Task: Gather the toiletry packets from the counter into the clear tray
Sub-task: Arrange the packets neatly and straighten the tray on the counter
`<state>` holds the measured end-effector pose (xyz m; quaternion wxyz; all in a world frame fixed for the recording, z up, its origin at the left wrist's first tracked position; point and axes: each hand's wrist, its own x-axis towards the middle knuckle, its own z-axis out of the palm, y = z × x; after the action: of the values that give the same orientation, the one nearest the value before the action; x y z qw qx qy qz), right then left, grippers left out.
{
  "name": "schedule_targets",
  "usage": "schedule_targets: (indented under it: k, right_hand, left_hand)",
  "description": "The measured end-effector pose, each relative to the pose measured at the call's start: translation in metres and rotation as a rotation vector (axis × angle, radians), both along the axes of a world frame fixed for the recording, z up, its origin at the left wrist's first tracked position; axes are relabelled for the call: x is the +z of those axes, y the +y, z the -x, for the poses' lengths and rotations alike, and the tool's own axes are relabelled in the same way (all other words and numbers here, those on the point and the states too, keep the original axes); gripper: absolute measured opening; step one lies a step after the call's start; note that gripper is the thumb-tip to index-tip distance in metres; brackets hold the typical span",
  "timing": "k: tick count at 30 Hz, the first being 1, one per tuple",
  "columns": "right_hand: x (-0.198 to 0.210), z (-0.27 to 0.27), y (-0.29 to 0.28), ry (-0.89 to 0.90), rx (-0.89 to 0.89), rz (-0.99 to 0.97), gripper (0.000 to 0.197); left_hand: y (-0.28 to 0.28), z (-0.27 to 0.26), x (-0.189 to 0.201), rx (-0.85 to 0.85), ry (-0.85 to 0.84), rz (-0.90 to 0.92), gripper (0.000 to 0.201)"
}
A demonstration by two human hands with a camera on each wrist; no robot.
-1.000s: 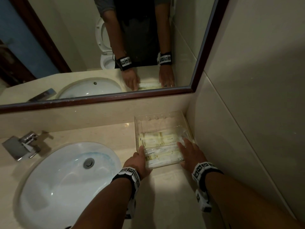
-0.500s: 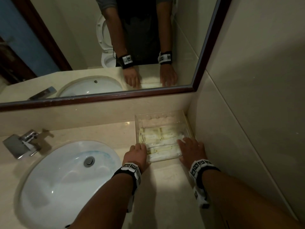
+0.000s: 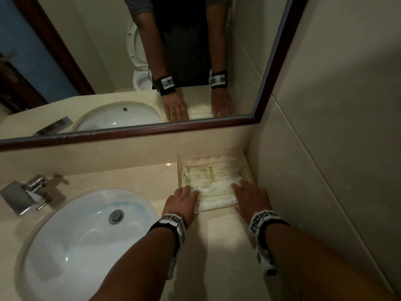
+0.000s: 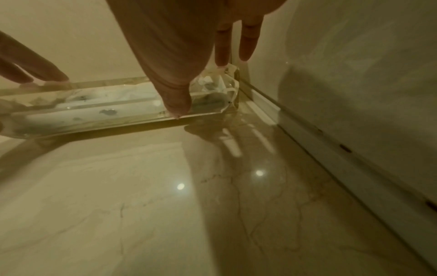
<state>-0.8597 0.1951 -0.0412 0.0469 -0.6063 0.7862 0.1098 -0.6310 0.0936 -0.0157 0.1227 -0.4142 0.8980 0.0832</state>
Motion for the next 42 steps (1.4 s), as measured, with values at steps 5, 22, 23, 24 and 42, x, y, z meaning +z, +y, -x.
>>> schedule_targets:
  k: [5,22,23,24,42]
  right_hand:
    - [-0.002,-0.001,-0.01,0.031,-0.011,0.026,0.074]
    - [-0.016,0.001,-0.029,-0.027,-0.04,0.015,0.072]
    - [-0.015,0.0,-0.029,-0.034,-0.047,0.02,0.072]
    - [-0.014,0.0,-0.029,-0.04,-0.055,0.028,0.071]
    - [-0.009,-0.004,-0.032,-0.089,-0.072,0.021,0.074]
  left_hand:
    - [-0.008,0.005,0.001,0.009,-0.026,0.001,0.069]
    - [-0.025,0.016,0.003,0.005,-0.032,0.033,0.047]
    - [-0.025,0.015,0.003,0.005,-0.028,0.032,0.047]
    - [-0.025,0.015,0.002,0.006,-0.025,0.029,0.046]
    - [-0.025,0.011,0.005,0.058,0.018,-0.062,0.051]
